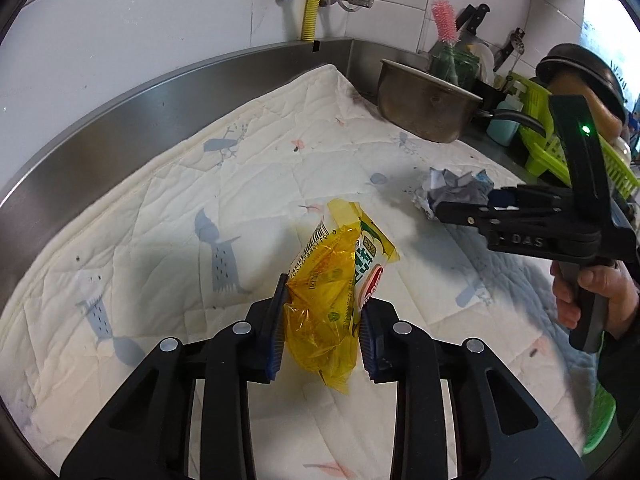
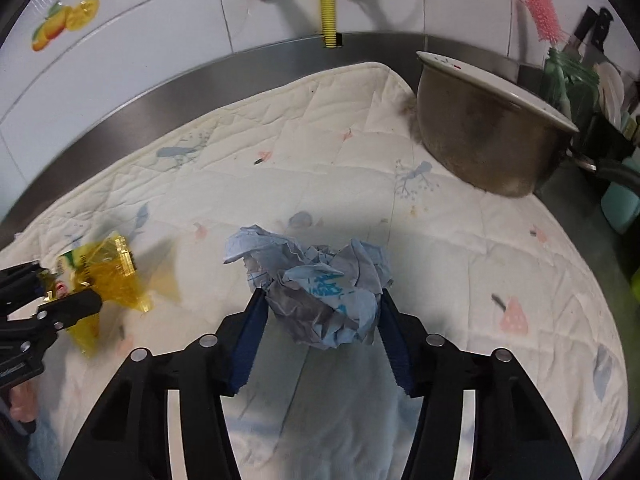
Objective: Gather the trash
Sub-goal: 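Grasp the yellow snack bag with the left tool while the right tool grasps the crumpled paper, then drop the crumpled paper into the basket with the right tool while the left tool drops the yellow bag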
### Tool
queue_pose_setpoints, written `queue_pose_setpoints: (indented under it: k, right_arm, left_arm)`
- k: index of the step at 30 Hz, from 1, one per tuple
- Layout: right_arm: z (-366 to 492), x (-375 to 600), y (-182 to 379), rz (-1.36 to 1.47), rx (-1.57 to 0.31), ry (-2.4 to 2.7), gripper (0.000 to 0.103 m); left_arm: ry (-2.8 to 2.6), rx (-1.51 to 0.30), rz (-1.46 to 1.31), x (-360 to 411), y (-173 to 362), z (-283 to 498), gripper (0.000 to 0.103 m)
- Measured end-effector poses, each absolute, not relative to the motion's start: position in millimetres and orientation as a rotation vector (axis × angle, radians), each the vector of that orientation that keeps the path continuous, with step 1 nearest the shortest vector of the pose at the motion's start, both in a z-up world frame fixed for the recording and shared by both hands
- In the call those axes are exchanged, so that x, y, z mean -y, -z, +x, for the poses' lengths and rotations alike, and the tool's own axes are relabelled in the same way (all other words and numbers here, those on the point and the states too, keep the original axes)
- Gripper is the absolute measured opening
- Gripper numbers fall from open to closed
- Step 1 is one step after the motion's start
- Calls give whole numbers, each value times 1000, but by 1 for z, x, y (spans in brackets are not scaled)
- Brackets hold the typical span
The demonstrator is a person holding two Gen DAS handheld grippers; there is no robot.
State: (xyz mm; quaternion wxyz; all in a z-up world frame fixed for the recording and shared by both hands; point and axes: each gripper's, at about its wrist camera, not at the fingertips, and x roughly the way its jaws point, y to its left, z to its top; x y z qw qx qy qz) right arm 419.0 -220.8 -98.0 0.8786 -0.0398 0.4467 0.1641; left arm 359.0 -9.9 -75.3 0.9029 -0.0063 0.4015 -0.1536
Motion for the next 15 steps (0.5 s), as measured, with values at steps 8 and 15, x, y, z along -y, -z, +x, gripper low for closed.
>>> queue_pose_setpoints:
  k: [8, 15]
  right_arm:
    - [338, 241, 62, -43, -885, -355, 52]
    - [232, 292, 35, -7, -857, -269, 53]
  left_arm:
    - [351, -797, -15, 20, 54, 316, 30]
    - [402, -777, -1, 46, 33, 263, 30]
